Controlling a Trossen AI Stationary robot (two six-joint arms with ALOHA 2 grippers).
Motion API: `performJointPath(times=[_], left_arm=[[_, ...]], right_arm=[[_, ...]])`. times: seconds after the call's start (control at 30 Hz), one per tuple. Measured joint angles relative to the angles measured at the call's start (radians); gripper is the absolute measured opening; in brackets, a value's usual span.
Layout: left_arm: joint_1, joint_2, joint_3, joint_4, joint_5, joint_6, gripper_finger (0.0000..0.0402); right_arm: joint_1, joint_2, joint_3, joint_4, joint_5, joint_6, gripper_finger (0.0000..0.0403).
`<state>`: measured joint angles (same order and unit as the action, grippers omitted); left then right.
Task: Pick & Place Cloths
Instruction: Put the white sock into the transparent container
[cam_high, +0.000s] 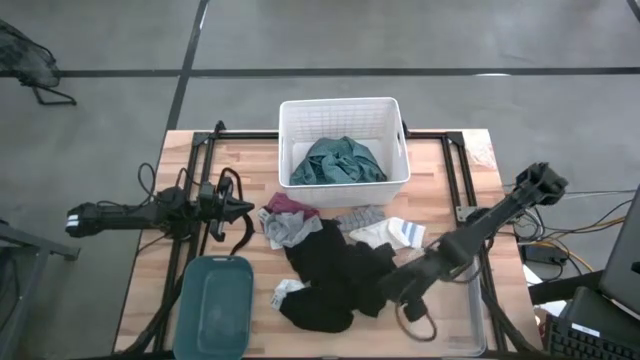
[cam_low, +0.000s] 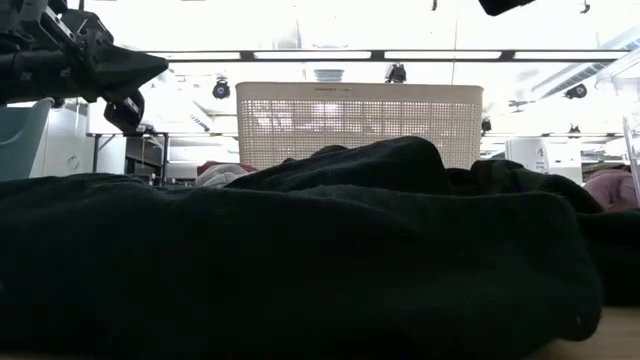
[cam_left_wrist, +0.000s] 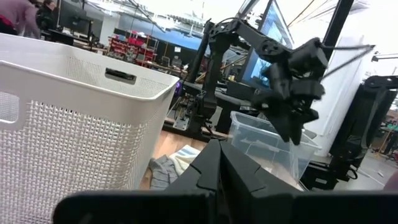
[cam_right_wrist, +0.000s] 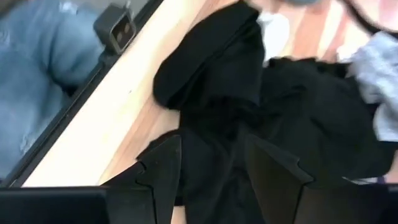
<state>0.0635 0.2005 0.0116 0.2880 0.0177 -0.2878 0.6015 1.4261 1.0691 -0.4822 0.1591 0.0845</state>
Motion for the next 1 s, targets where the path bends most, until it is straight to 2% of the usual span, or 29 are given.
performJointPath(times=[0.07, 0.17, 0.23, 0.37, 0.53, 0.7, 1.0], left_arm=[[0.0, 0.0, 0.0, 0.0, 0.0, 0.0, 0.0011], [0.0, 0.0, 0.0, 0.0, 0.0, 0.0, 0.0011], [0.0, 0.0, 0.0, 0.0, 0.0, 0.0, 0.0011], [0.0, 0.0, 0.0, 0.0, 0.0, 0.0, 0.0011], [0.0, 0.0, 0.0, -0.001, 0.0, 0.0, 0.0011], [0.0, 0.0, 0.0, -0.001, 0.0, 0.0, 0.0011], [0.0, 0.0, 0.0, -0.005, 0.0, 0.0, 0.0011]], right_arm=[[-0.012, -0.044, -0.04, 0.042, 0.012, 0.01, 0.0169], [-0.024, -0.098, -0.083, 0.065, 0.094, 0.042, 0.0169], [-0.036, -0.13, -0.101, 0.049, 0.133, 0.067, 0.0169], [-0.067, -0.184, -0.116, 0.002, 0.136, 0.12, 0.0169], [-0.073, -0.222, -0.136, -0.042, 0.252, 0.15, 0.0169], [-0.073, -0.225, -0.134, -0.135, 0.263, 0.207, 0.0168], [-0.073, -0.227, -0.128, -0.15, 0.284, 0.229, 0.0144]])
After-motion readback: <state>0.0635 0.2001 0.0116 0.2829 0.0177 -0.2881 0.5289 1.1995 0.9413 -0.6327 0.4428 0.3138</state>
